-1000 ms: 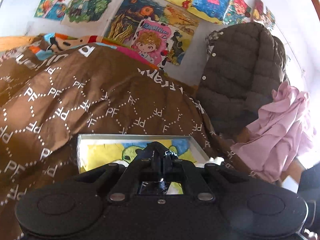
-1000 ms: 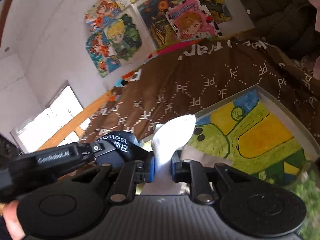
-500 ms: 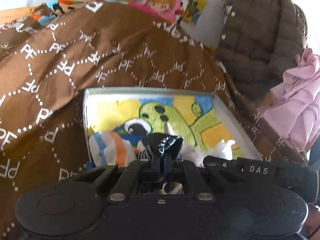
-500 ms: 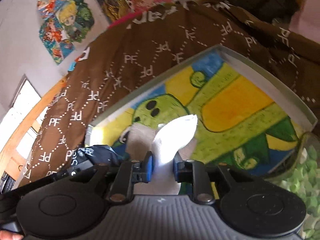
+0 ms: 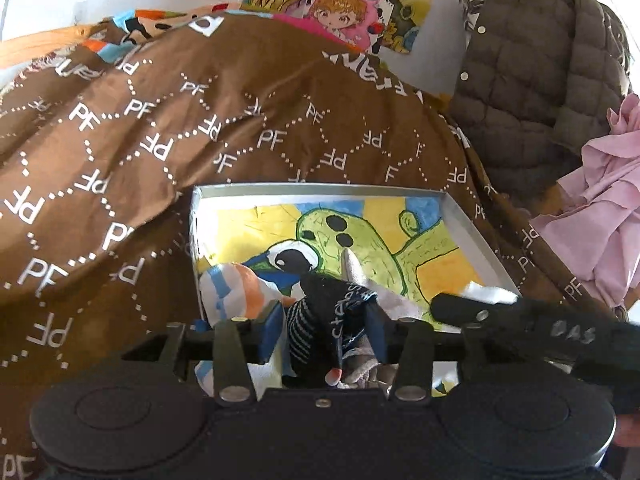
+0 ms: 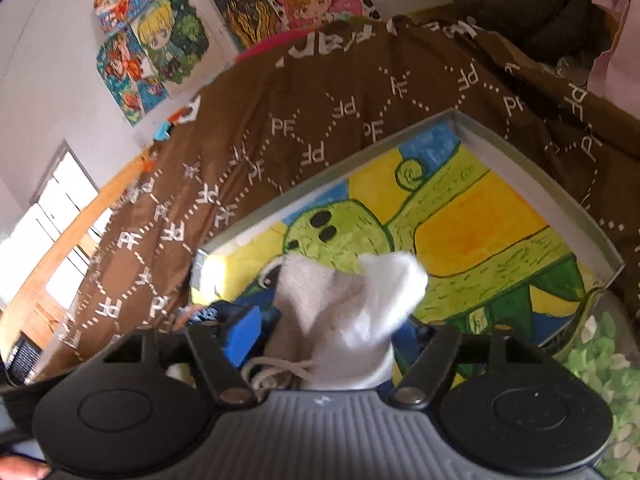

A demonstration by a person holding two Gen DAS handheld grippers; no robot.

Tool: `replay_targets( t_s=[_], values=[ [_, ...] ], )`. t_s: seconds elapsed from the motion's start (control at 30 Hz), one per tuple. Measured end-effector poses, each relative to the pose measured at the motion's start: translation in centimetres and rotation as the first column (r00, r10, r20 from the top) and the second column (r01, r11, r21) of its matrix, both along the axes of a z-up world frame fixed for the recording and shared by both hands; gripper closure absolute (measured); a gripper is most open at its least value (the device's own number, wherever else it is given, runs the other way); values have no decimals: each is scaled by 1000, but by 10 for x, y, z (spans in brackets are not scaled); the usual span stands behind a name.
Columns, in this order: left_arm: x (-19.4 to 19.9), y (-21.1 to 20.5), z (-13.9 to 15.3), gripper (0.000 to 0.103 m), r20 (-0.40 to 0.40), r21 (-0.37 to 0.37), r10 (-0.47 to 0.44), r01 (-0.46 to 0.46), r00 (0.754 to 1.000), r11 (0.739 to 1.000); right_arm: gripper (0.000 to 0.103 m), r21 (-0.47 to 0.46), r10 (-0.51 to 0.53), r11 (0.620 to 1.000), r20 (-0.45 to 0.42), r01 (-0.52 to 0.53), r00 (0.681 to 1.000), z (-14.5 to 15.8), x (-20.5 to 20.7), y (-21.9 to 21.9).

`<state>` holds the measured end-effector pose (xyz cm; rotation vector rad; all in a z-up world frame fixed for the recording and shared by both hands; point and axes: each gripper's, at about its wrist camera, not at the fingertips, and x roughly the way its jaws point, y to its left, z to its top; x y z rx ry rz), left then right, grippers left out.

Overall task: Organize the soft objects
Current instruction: 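Carry white cloth and black item into cartoon tray and open both tools, then lift both tools away from the tray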

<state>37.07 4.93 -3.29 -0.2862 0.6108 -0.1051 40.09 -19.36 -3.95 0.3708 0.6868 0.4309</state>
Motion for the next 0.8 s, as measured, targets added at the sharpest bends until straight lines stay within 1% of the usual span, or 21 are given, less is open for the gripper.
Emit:
replay_targets(
  t_s=[0.03,0.07,0.2,0.27,0.37,0.43,0.5,0.57,0.63,0.73,0.8],
  values=[
    [-4,0,3,48,7,5,7,-7,1000,1000,20,11,-6,1000,3,6,1000,4,-2,-4],
    [-7,-1,6,43,15,9,11,-11,1000,1000,19,23,-14,1000,9,14,1000,8,-5,-7],
    [-23,-4,21,34,67,33,23,-25,997,999,16,76,-43,996,18,42,999,25,-17,-23],
    [-35,-3,30,26,98,34,38,-42,994,999,13,96,-42,995,26,39,999,34,-26,-29],
    [-55,0,46,17,154,34,66,-72,986,997,7,102,-53,994,67,47,996,50,-48,-37],
    [-68,0,58,13,192,40,72,-81,979,996,4,95,-65,994,98,56,993,60,-64,-41],
    [-82,-1,70,8,231,47,78,-91,970,995,1,89,-83,994,141,71,987,71,-84,-46],
    [-100,-2,82,2,274,50,89,-107,957,993,0,71,-88,995,181,77,979,81,-102,-48],
    [-117,-5,89,1,310,59,103,-128,945,990,0,33,-89,996,224,83,971,91,-121,-50],
    [-153,-10,96,1,364,67,107,-141,925,988,0,-21,-95,994,281,106,955,101,-153,-50],
    [-173,-12,95,1,359,63,107,-139,927,988,0,-54,-93,992,314,116,945,104,-176,-50]
  ],
)
